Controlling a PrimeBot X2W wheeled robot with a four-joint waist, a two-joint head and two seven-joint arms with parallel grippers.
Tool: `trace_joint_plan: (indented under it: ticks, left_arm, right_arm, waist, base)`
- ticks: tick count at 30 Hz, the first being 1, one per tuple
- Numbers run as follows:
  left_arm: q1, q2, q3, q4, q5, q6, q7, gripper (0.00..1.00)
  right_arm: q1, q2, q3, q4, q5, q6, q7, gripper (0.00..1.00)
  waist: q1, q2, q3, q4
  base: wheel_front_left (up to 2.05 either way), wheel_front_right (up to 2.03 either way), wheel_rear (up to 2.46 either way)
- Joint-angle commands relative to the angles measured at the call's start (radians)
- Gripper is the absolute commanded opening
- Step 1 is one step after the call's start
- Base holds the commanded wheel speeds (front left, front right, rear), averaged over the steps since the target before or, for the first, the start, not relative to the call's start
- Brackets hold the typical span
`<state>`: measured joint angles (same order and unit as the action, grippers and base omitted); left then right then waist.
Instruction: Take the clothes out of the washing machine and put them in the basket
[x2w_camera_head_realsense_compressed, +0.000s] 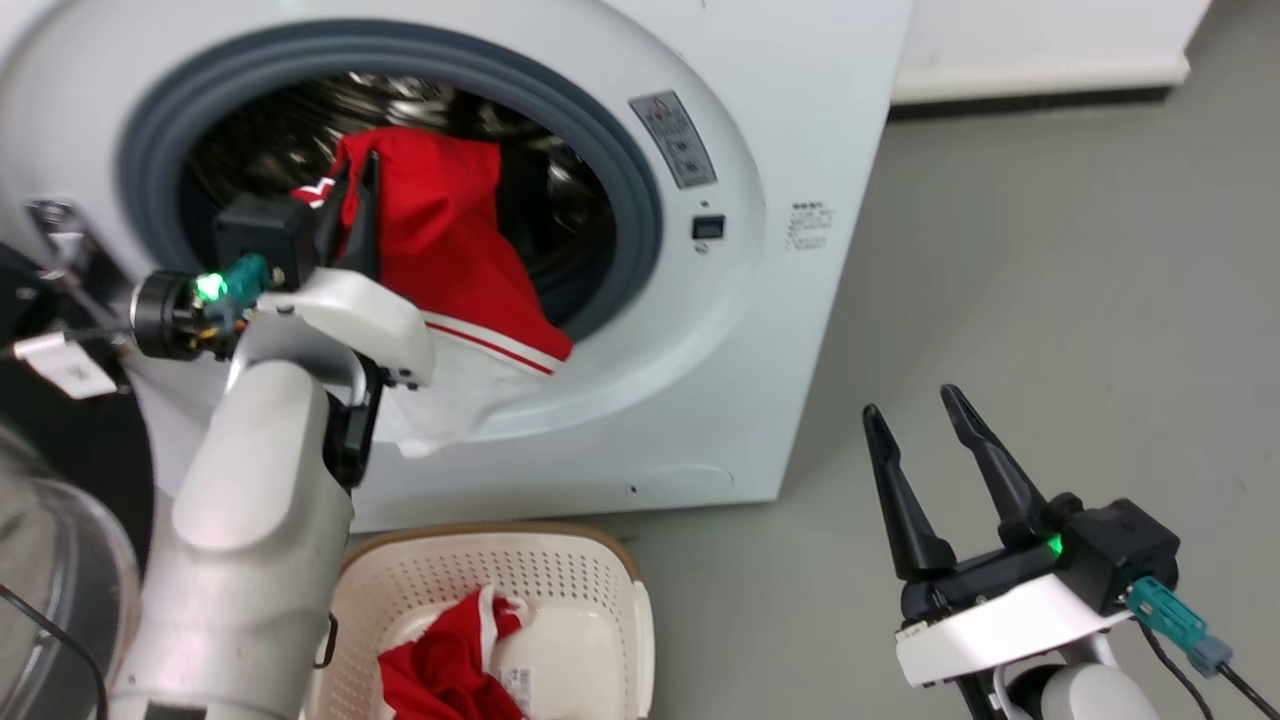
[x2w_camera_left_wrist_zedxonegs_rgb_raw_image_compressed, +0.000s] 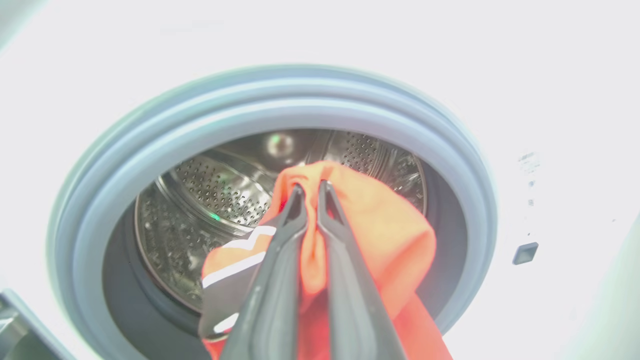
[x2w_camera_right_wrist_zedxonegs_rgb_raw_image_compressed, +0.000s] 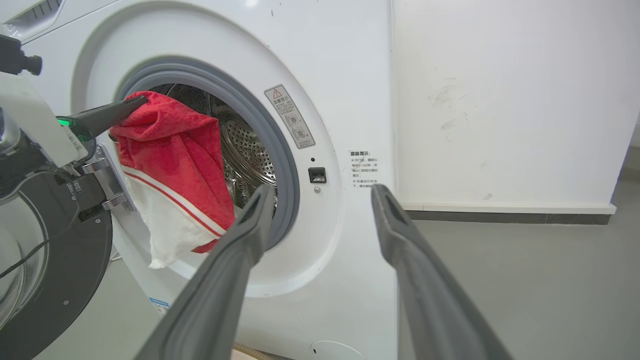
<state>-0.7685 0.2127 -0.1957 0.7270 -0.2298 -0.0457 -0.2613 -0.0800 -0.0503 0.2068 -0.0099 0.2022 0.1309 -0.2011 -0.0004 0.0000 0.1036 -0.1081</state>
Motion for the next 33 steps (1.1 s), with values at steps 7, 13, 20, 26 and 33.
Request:
trace_joint_plan:
  ticks: [7,13,20,26,33]
  left_arm:
    - [0.202,-0.030,-0.004,-0.309,0.015,0.013,-0.004,0.00]
    - [0.393,-0.045,-0.012,-0.517,0.009,0.046,-0.002,0.00]
    - [0.598,-0.079,-0.021,-0.528,-0.036,0.067,0.004,0.00]
    - [0.562,-0.119,-0.038,-0.333,-0.062,0.026,-0.005,0.00]
    - [0.427,-0.146,-0.026,-0.169,-0.047,0.006,-0.004,0.00]
  right_arm:
    - [0.057,0.000,-0.045,-0.034,-0.009,0.000,0.023,1.00]
    - [0.074,0.000,-0.058,-0.061,-0.016,0.000,0.033,1.00]
    - [0.037,0.000,-0.060,-0.092,-0.022,0.000,0.036,1.00]
    - [-0.026,0.000,-0.054,-0.111,-0.038,0.000,0.035,1.00]
    - [-0.097,0.000,-0.043,-0.124,-0.048,0.000,0.028,1.00]
  waist:
    - [0.0004,0.0000,-0.089,0.083]
    - [0.0004,0.0000,-0.074,0.113]
    - [0.0004,0.0000,0.024,0.136]
    - [0.0004,0.0000,0.153,0.134]
    - [0.0004,0.0000,0.318,0.105]
  base:
    - [0.00,0.00,0.00]
    - [0.00,0.00,0.00]
    - [0.00,0.00,0.00]
    - [0.00,0.00,0.00]
    - [0.00,0.00,0.00]
